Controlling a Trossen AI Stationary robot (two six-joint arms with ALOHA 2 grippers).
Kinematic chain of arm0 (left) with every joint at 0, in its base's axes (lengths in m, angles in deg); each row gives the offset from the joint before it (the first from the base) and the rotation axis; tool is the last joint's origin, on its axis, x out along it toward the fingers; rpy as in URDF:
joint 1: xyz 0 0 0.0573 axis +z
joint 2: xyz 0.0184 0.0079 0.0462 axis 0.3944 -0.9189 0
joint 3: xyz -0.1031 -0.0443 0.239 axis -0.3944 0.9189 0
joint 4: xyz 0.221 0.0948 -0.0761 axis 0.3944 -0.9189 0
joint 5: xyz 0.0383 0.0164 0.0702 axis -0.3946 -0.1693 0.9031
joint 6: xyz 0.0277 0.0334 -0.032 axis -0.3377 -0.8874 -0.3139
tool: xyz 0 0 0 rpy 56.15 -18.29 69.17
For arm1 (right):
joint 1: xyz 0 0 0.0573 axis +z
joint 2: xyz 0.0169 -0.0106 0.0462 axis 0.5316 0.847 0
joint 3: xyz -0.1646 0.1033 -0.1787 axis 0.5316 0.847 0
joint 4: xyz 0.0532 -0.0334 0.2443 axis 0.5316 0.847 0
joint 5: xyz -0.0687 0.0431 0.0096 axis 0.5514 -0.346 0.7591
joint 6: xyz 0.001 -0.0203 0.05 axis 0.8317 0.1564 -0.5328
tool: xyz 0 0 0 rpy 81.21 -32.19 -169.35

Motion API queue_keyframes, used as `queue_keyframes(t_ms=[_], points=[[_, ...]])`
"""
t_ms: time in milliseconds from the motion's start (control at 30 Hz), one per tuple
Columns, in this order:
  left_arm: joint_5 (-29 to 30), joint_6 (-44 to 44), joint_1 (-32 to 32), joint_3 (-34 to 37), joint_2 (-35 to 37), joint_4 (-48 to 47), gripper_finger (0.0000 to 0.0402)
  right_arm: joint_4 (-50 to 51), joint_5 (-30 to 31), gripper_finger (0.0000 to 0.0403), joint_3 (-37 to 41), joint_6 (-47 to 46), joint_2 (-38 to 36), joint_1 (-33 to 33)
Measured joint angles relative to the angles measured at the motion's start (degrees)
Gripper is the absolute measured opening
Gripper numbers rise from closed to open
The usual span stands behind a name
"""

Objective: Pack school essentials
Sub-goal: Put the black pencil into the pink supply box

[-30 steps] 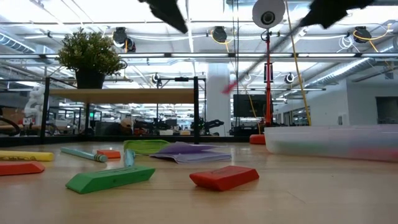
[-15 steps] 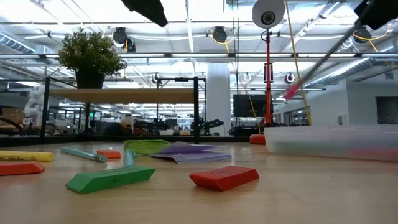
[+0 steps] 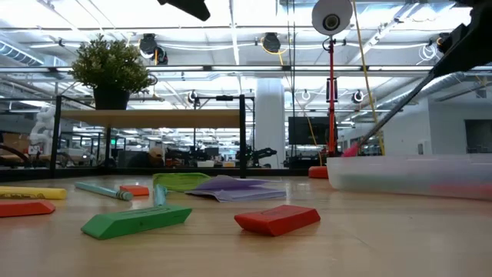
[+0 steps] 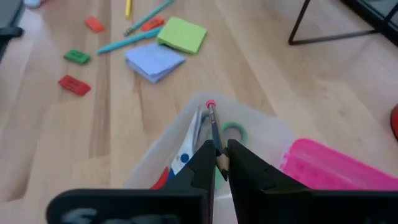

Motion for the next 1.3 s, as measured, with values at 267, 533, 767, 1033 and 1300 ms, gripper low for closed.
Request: queue_keyframes(t_ms=[267, 533, 767, 1033, 1300], points=[[0.00, -1.30, 0.15, 0.00, -0.02, 0.62, 0.0186, -4.09, -4.58, 0.0027, 2.56, 0.02, 0.02, -0.44], [0.01, -1.70, 0.32, 0.00, -0.02, 0.71, 0.0186, -4.39, -9.52, 0.0124, 2.58, -4.75, 0.02, -0.44], [0.17, -2.12, 0.32, 0.00, -0.02, 0.71, 0.0186, -4.39, -14.50, 0.0196, 2.58, -9.40, 0.02, -0.42], [0.29, -0.01, -0.25, 0.00, -0.04, 0.07, 0.0186, -4.44, -12.07, 0.0186, 2.58, -8.91, 0.02, -0.42], [0.35, 6.04, -3.75, 0.76, -0.07, -3.21, 0.0186, -21.78, -1.43, 0.0162, 2.55, 8.53, 1.08, -0.62]])
